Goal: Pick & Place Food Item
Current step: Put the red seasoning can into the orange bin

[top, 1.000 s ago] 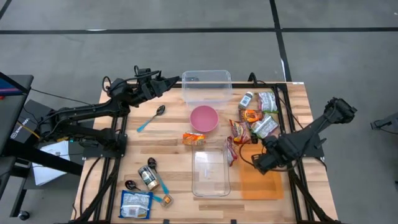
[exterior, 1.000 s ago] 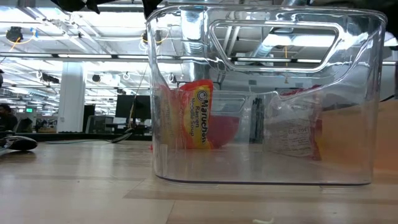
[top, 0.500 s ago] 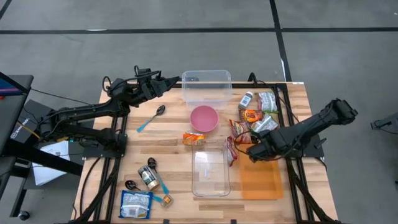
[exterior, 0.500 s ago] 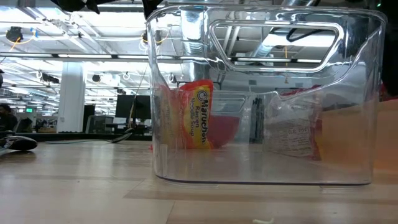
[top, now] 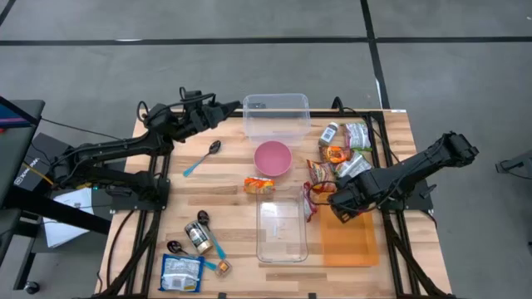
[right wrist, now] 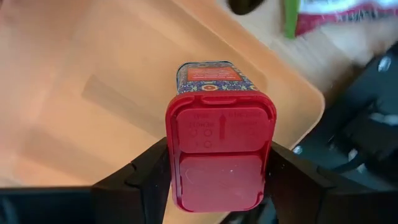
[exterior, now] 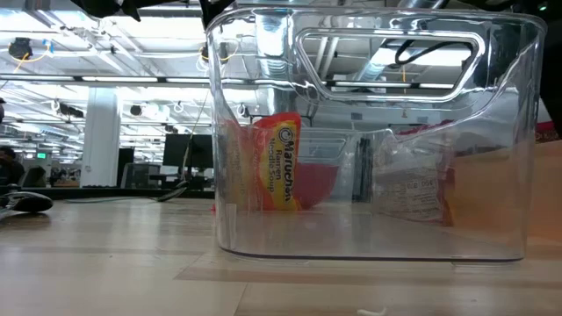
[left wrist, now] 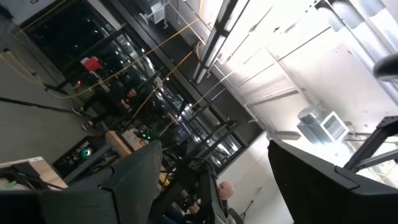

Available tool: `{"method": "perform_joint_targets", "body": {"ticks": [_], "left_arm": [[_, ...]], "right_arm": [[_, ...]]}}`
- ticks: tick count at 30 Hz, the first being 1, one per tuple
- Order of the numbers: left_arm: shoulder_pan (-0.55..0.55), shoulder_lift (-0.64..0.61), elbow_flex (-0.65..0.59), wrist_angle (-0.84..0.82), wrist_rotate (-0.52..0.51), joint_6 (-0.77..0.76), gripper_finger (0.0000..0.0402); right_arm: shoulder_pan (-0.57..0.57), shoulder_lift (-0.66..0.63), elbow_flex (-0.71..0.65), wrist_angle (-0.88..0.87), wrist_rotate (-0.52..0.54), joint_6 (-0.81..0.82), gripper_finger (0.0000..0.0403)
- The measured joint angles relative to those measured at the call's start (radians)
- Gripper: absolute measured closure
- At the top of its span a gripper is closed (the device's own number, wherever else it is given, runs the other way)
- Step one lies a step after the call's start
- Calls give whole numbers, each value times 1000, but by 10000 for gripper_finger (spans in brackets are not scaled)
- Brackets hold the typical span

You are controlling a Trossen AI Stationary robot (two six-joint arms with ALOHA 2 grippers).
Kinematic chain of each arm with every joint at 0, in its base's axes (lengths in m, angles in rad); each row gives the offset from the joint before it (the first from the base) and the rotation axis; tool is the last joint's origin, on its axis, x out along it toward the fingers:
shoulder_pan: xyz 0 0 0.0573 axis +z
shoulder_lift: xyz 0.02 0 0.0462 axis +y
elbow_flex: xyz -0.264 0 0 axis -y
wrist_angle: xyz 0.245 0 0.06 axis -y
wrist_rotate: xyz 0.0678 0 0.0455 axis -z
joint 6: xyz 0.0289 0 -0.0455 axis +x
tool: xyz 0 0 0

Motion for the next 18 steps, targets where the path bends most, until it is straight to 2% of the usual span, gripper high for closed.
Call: {"method": "perform_joint_targets", "body": {"ticks": [8, 18], "left_arm": [[0, 0, 0, -7, 0, 12, 111], [0, 0, 0, -31, 0, 19, 125]], "right_arm": [[16, 0, 0, 6, 38, -392, 192], [16, 0, 0, 52, 130, -683, 191]]}}
